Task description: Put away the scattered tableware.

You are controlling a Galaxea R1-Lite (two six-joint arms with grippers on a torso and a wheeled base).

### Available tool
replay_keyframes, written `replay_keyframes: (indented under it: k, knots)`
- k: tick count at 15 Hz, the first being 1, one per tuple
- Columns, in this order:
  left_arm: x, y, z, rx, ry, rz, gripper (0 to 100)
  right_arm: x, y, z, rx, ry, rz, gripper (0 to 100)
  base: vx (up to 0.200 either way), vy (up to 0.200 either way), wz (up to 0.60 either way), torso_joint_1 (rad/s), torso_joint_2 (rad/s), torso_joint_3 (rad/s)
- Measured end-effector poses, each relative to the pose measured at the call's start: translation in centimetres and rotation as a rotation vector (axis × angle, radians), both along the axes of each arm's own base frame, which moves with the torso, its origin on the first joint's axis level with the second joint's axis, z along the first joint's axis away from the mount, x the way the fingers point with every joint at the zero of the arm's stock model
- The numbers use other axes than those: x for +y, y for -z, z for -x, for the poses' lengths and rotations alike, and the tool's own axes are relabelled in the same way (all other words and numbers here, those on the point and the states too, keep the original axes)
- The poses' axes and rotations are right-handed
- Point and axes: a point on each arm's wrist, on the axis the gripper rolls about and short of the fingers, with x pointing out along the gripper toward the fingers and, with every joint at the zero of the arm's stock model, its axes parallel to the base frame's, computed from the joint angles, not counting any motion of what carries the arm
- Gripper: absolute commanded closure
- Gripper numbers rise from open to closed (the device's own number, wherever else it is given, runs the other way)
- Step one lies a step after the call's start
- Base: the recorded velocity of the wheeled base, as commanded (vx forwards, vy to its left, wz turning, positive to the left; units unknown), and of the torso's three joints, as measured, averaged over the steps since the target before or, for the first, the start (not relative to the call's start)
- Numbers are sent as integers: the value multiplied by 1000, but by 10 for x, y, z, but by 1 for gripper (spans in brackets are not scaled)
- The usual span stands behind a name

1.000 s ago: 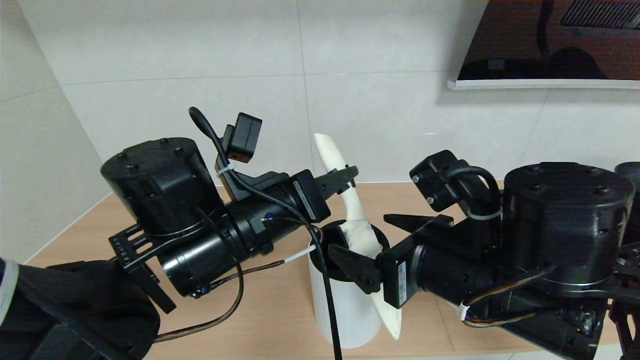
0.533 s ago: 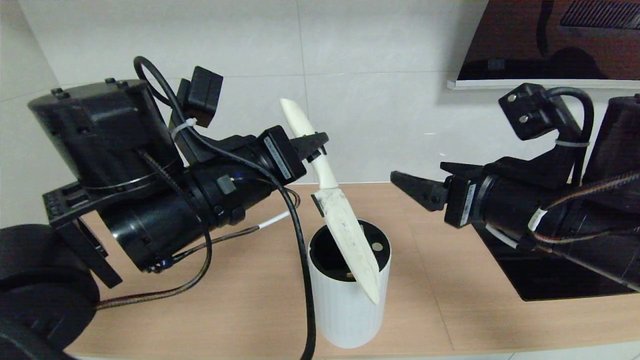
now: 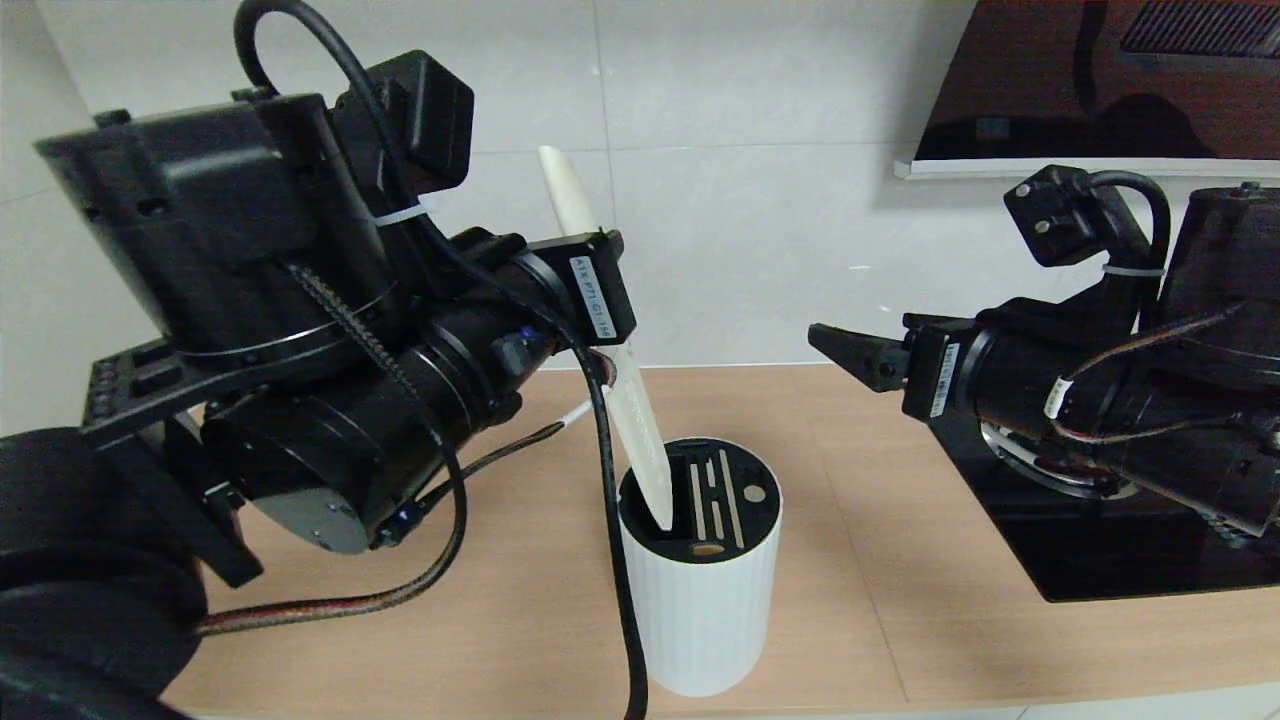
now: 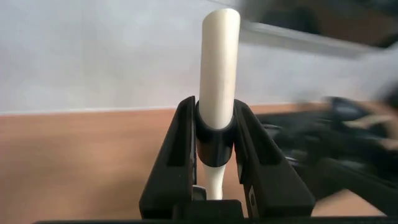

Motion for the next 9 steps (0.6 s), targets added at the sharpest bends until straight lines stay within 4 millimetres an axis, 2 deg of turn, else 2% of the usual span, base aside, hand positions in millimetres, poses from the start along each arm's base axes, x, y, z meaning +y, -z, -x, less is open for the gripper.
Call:
replay_keyframes:
  k: [5, 9]
  knots:
    - [-10, -2, 6, -85, -139, -25, 100, 1, 3, -2, 5, 3, 6, 0, 0, 0, 0, 0, 0, 0]
    - [-23, 10, -1, -101, -166, -31, 100, 1, 3, -2, 5, 3, 6, 0, 0, 0, 0, 0, 0, 0]
